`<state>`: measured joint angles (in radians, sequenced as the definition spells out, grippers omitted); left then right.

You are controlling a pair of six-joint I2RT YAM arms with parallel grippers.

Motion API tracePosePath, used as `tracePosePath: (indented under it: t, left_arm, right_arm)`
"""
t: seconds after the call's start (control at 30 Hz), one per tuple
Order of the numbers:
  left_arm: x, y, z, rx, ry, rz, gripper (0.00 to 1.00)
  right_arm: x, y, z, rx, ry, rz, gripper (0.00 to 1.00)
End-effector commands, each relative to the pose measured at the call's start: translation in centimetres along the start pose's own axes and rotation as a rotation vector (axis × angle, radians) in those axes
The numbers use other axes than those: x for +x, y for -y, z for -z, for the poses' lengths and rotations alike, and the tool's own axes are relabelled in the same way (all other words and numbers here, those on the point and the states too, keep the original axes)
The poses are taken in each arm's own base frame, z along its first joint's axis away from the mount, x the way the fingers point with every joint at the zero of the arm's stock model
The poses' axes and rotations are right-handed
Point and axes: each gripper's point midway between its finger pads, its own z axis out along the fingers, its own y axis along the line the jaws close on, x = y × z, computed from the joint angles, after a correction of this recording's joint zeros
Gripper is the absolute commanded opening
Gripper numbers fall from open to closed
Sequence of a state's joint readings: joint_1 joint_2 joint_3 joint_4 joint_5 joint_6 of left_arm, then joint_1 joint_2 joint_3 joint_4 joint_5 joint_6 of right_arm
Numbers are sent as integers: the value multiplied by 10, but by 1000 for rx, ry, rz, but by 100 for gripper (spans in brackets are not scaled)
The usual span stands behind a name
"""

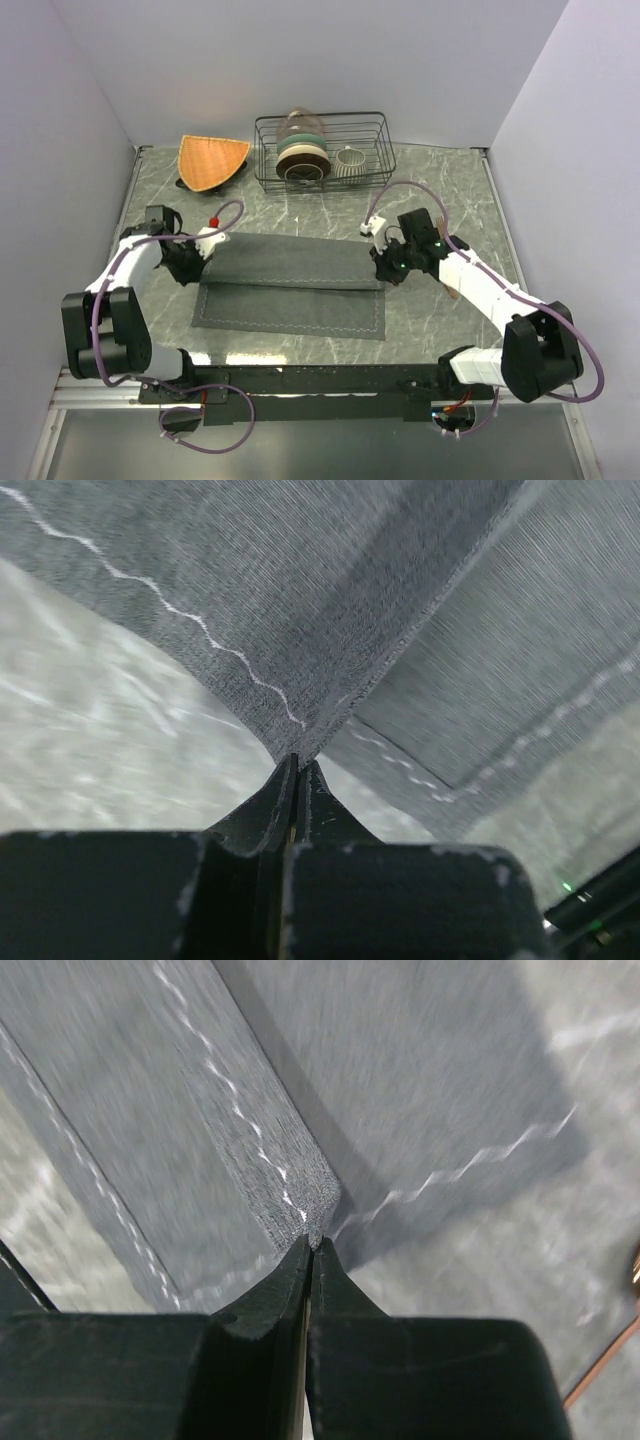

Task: Fold the napkin into a case and place the utensils inside
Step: Fold and flatten the napkin at the center of the board.

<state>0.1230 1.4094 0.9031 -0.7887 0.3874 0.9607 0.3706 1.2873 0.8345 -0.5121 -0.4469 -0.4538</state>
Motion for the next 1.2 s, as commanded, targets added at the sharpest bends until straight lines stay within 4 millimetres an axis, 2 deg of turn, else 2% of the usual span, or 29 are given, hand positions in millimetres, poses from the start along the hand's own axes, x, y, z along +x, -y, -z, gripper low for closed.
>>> tracePosePath:
  t: [0.0,0.17,0.2,0.47,0.7,0.77,0.83,0.87,0.9,0.97,1.0,1.07,1.17]
  left_arm:
    - [8,24,7,36,9,-61,2]
    - [26,32,10,-8,-29,-81,2]
    - [29,35,8,-8,-35,-80,3]
    - [34,33,9,-34,-54,-95,4]
    - [42,35,11,-31,-84,-164,6]
    - [41,36,13,-36,-77,-178,11]
    - [41,40,15,-19,-77,-195,16]
    - [40,42,17,-10,-76,-205,26]
    - [40,44,18,3,-78,-216,31]
    - [39,52,26,30,-71,-248,43]
    - [37,54,29,35,-65,-261,45]
    - [34,58,36,39,-51,-289,53]
    - [35,57,38,30,-60,-282,54]
  right_arm:
    - [13,7,7,56,-24,78,0]
    - [25,-6,4,26,-48,135,0]
    - [32,-9,3,18,-61,139,0]
    - [48,-37,3,-26,-76,221,0]
    - [53,-42,-2,-46,-100,263,0]
    - [57,-46,-2,-62,-116,273,0]
    - [59,-51,-2,-86,-131,304,11]
    - [63,-54,1,-100,-149,310,18]
    - [64,-56,3,-110,-155,328,37]
    - [65,-58,9,-114,-165,336,52]
    - [65,-58,12,-115,-165,343,63]
    - [60,-59,21,-106,-154,348,68]
    - [55,-65,29,-125,-144,335,71]
